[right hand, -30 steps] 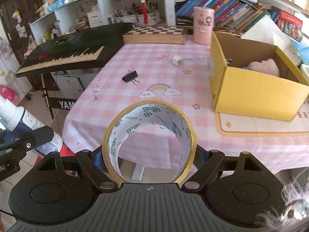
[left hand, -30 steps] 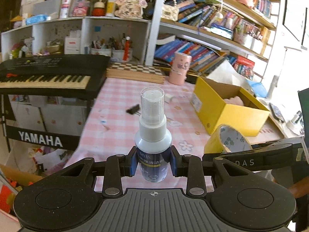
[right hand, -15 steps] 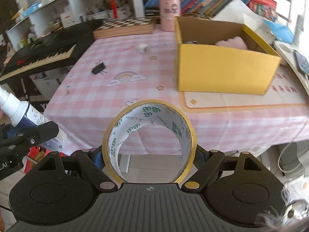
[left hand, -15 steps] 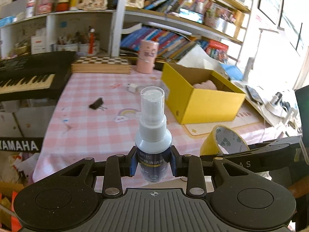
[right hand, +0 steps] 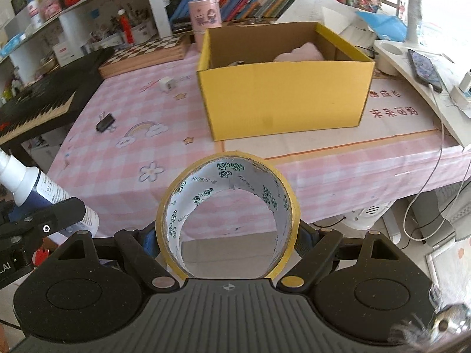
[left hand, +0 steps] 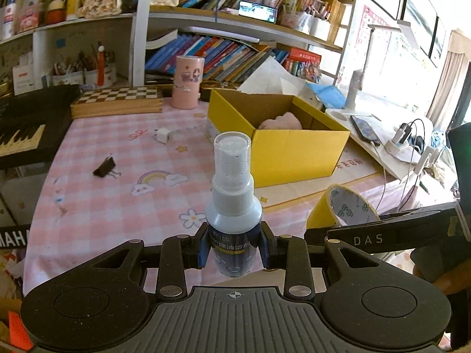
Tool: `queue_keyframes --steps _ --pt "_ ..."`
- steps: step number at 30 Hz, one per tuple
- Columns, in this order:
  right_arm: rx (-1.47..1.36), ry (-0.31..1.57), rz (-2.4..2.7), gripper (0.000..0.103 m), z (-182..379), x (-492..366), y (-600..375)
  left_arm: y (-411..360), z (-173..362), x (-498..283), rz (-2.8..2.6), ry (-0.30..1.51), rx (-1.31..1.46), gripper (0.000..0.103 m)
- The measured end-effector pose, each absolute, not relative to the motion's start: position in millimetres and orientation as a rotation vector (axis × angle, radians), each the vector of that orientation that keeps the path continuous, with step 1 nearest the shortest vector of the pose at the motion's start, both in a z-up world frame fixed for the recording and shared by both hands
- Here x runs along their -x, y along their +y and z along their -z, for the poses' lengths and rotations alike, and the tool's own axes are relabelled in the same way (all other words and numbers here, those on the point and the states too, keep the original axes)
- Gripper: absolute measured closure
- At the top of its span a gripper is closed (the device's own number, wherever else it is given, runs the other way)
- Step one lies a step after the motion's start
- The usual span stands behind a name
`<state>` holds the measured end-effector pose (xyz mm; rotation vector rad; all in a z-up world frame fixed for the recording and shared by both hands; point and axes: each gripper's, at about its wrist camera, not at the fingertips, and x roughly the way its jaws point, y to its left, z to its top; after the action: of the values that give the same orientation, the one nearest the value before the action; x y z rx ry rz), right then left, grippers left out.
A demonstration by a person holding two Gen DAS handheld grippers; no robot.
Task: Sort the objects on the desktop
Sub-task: 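Carry the spray bottle in the left tool while the right tool carries the tape roll to the yellow box, then release the tape roll into the yellow box while the left tool drops the spray bottle in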
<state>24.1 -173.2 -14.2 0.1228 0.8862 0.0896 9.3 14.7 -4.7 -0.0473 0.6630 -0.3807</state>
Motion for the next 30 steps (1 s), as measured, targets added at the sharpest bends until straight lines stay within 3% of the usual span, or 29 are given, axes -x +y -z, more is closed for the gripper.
queue_keyframes --steps 30 --pt "-0.178 0.897 0.008 0.021 13.2 -65.4 -266.8 -77.6 0.3 -68.1 0.487 0.655 -0.009 0.072"
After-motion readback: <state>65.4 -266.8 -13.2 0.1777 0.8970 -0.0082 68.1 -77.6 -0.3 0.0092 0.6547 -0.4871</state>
